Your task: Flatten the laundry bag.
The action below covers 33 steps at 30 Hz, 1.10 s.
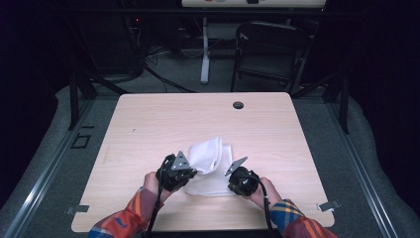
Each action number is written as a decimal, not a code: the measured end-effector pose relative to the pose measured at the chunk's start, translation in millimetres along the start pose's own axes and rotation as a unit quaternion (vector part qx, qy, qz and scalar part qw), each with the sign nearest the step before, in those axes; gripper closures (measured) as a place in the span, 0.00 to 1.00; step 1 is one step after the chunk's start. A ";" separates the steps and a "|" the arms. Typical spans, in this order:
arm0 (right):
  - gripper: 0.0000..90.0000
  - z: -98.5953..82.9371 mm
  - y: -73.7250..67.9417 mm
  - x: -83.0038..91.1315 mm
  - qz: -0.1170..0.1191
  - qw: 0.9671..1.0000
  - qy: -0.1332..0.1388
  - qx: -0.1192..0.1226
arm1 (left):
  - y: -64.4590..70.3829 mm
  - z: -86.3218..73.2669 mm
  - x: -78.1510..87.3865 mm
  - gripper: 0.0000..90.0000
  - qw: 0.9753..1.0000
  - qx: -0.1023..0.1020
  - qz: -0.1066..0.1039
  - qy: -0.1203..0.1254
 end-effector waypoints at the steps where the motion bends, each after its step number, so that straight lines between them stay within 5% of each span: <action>1: 1.00 0.1 -0.1 -0.1 -0.001 1.000 0.000 -0.001 | -0.6 -0.5 0.6 0.96 1.000 0.001 0.001 0.000; 33: 1.00 -3.2 5.8 2.2 -0.018 1.000 -0.013 -0.013 | -19.4 -21.9 9.9 0.96 0.999 0.048 0.022 -0.013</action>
Point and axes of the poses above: each handheld gripper's, and its own axes: x roughly backward along the jaws, z roughly out of its top, y roughly to its right, the point moved 8 cm from there along -x, roughly forward along the jaws, and after that the axes turned 3 degrees about -y, right-handed, at the moved point
